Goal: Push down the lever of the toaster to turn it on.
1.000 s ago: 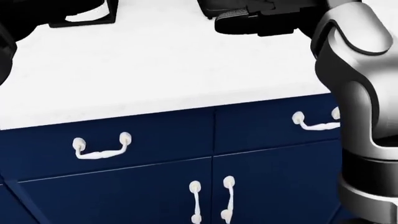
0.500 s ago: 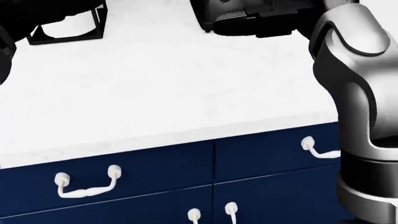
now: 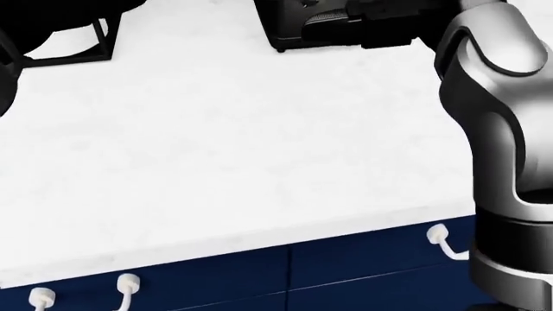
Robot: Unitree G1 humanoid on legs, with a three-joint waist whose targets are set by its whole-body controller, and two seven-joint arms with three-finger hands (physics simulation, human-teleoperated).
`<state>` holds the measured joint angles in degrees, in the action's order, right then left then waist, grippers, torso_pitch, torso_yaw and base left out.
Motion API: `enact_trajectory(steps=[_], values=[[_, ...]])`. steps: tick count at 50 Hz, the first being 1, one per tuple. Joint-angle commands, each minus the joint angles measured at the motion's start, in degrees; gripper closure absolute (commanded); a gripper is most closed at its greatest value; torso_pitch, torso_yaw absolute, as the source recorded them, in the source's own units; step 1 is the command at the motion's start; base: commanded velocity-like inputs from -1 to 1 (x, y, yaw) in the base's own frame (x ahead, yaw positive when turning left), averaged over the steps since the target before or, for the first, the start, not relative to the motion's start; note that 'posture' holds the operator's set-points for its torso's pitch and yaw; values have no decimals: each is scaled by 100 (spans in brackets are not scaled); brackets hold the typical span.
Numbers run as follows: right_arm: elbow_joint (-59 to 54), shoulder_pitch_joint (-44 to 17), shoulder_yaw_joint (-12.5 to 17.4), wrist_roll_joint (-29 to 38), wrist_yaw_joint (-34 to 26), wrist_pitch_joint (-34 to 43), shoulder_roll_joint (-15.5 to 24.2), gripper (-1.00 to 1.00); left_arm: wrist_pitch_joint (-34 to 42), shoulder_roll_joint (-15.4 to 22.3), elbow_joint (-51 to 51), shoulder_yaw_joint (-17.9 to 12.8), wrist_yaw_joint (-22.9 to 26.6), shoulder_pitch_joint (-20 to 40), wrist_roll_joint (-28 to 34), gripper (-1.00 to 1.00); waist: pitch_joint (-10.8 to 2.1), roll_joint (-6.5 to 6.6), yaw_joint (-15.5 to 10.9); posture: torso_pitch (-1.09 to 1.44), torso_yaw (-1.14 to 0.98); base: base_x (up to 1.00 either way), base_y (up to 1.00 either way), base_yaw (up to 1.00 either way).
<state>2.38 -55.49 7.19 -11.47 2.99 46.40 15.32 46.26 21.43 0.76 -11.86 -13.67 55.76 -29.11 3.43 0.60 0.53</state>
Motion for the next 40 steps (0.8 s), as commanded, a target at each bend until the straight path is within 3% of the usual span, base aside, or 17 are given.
enact_trajectory(steps=[1, 5, 13, 14, 22, 25, 26, 40], values=[[166, -230, 80, 31, 3, -183, 84, -100, -102, 56, -225, -35, -9, 244, -25, -100, -237, 36, 18, 0, 0, 0, 0, 0], [160, -230, 51, 89, -14, -176, 87, -100, -115, 57, -212, -30, -7, 252, -29, -100, -252, -45, -30, 0, 0, 0, 0, 0], [128, -234, 54, 187, -13, -243, 89, -100, -115, 60, -226, -27, -11, 252, -38, -100, -257, -47, -61, 0, 0, 0, 0, 0], [105, -235, 61, 194, -15, -247, 82, -100, -140, 58, -204, -24, 0, 244, -30, -100, -369, -19, -125, 0, 0, 0, 0, 41], [126, -248, 30, 330, 17, -290, 109, -100, -103, 56, -238, -27, -15, 247, -36, -100, -262, -33, -242, 0, 0, -2, 0, 99], [84, -272, 51, 389, 24, -307, 103, -100, -112, 60, -237, -25, -5, 241, -37, -100, -230, 55, -90, 0, 0, -3, 2, 52], [72, -276, 72, 386, 39, -306, 88, -100, -128, 59, -218, -22, 3, 238, -28, -100, -162, 92, -146, 0, 0, 0, 0, 0], [159, -278, 118, 266, 96, -276, 88, -100, -135, 42, -223, -14, 8, 235, -10, -100, -153, 103, -8, 0, 0, 0, 0, 0]])
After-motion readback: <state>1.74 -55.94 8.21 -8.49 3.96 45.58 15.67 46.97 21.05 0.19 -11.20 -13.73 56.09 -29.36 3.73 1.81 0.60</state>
